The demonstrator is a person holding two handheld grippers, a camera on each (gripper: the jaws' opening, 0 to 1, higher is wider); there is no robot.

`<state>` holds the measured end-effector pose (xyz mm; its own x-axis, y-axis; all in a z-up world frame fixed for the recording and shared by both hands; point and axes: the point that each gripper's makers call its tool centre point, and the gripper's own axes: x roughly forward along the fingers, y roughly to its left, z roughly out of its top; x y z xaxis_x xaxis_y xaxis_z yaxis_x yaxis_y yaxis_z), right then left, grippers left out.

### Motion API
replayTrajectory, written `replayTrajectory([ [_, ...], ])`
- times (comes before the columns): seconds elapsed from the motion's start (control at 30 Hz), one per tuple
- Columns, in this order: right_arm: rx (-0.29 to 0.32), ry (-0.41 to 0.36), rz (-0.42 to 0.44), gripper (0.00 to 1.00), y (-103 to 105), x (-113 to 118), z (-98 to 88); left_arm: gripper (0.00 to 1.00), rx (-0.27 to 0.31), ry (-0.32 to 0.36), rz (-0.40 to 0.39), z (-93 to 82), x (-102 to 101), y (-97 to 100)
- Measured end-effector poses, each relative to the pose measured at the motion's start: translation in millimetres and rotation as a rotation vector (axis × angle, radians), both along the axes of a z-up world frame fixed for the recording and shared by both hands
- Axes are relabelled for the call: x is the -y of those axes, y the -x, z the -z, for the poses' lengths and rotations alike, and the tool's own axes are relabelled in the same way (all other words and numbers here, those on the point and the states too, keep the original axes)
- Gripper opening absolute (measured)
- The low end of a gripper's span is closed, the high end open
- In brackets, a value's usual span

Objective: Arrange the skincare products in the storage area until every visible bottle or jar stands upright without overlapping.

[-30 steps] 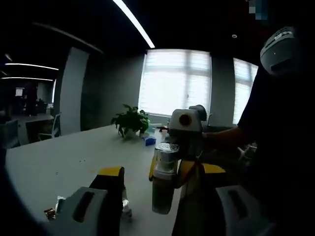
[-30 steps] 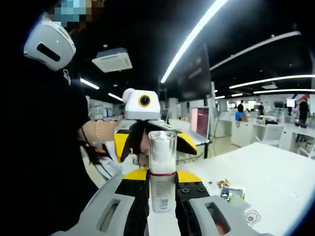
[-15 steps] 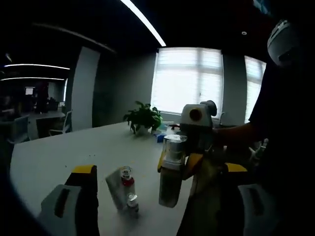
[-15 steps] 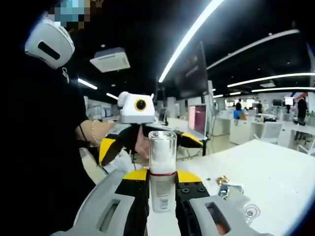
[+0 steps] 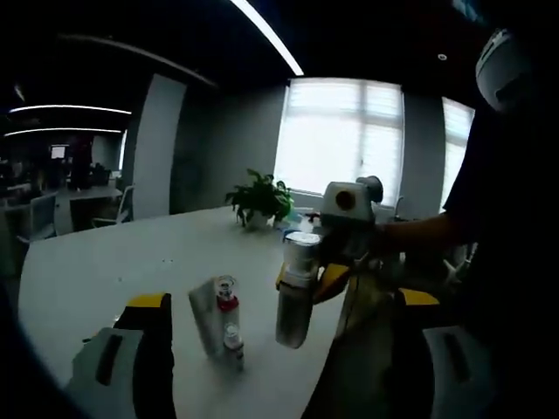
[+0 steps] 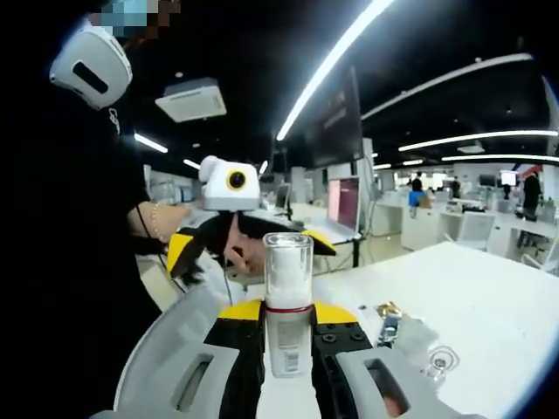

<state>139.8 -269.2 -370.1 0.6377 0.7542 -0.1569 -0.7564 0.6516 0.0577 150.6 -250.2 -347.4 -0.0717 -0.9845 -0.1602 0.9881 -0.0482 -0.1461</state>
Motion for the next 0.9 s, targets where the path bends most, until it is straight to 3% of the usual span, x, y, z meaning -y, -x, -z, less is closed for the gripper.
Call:
replayTrajectory([
  [0.37, -0.025, 0.031, 0.043, 0.1, -2, 25, 35.9, 0.99, -0.031, -0.031, -0.035, 18.0, -12, -1.9],
  [0.7, -0.043, 0.033, 0.085, 0.1, -6, 46, 63.8, 0.99, -0.037, -0.06, -0.067, 29.8, -21, -17.2],
  [0.9, -0.043, 0.073, 0.089, 0.1, -12, 54, 83.6, 0.99, -0.06, -0.068, -0.079, 37.5, -22, -20.4],
])
